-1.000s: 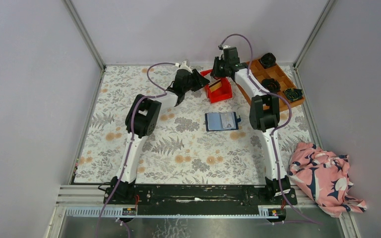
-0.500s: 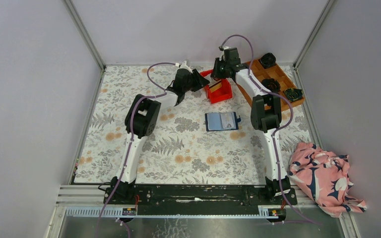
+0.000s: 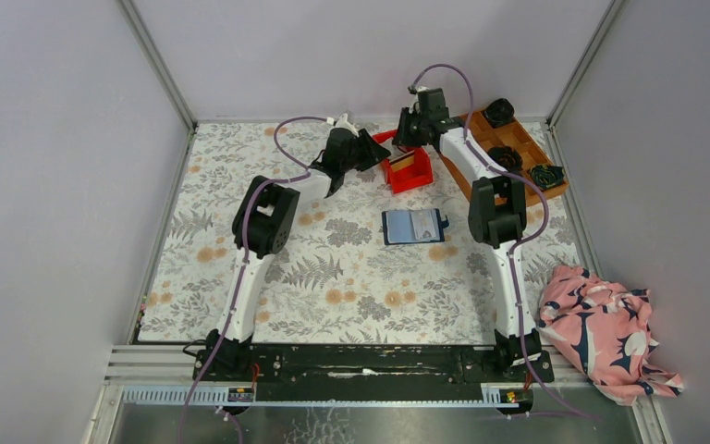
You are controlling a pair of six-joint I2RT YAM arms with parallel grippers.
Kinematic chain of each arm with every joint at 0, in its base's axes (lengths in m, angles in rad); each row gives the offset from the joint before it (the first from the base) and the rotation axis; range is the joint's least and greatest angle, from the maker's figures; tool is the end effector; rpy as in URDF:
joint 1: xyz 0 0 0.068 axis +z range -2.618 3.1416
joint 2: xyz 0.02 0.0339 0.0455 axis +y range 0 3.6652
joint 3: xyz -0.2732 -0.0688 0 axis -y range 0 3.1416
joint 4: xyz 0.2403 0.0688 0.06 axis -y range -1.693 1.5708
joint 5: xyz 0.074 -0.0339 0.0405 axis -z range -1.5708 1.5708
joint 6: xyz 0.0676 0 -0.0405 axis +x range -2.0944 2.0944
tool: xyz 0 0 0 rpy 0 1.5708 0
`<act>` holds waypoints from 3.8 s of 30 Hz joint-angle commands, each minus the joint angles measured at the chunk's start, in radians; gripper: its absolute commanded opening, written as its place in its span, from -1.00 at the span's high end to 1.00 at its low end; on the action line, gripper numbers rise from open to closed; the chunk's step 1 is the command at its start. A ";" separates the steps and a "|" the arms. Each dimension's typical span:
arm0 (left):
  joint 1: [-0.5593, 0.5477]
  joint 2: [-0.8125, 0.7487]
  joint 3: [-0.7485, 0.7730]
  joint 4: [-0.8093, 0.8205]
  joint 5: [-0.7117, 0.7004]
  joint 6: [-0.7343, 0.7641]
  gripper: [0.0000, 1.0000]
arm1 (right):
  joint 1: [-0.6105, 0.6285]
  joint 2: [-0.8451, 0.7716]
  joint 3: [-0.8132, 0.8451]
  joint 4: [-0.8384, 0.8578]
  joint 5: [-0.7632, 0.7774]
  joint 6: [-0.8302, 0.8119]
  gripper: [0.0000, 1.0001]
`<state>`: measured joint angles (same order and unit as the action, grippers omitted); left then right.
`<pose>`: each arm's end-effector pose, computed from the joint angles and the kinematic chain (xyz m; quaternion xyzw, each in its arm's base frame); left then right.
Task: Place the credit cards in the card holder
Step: Pick up the credit card from the storage box.
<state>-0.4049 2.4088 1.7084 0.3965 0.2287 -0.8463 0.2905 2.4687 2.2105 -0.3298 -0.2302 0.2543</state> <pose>0.5261 -0.2421 0.1454 -0.1094 0.7961 -0.4189 0.4228 0.5682 0.1860 0.2029 -0.0700 0.8747 0.2236 0.4242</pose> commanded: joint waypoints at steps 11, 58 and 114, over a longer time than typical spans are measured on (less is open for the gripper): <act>-0.010 -0.092 -0.036 0.030 0.006 0.003 0.10 | 0.034 -0.134 -0.021 -0.025 0.028 -0.025 0.61; -0.005 -0.477 -0.620 0.689 0.523 -0.096 0.04 | 0.047 -0.963 -0.910 0.066 -0.219 0.005 1.00; -0.096 -0.427 -1.050 1.159 0.191 -0.353 1.00 | -0.060 -1.112 -1.448 0.630 -0.360 0.288 0.08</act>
<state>-0.4702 2.0102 0.6853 1.4677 0.6476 -1.1877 0.2329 1.3872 0.8200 0.1196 -0.6006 0.4610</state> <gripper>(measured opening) 0.011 0.465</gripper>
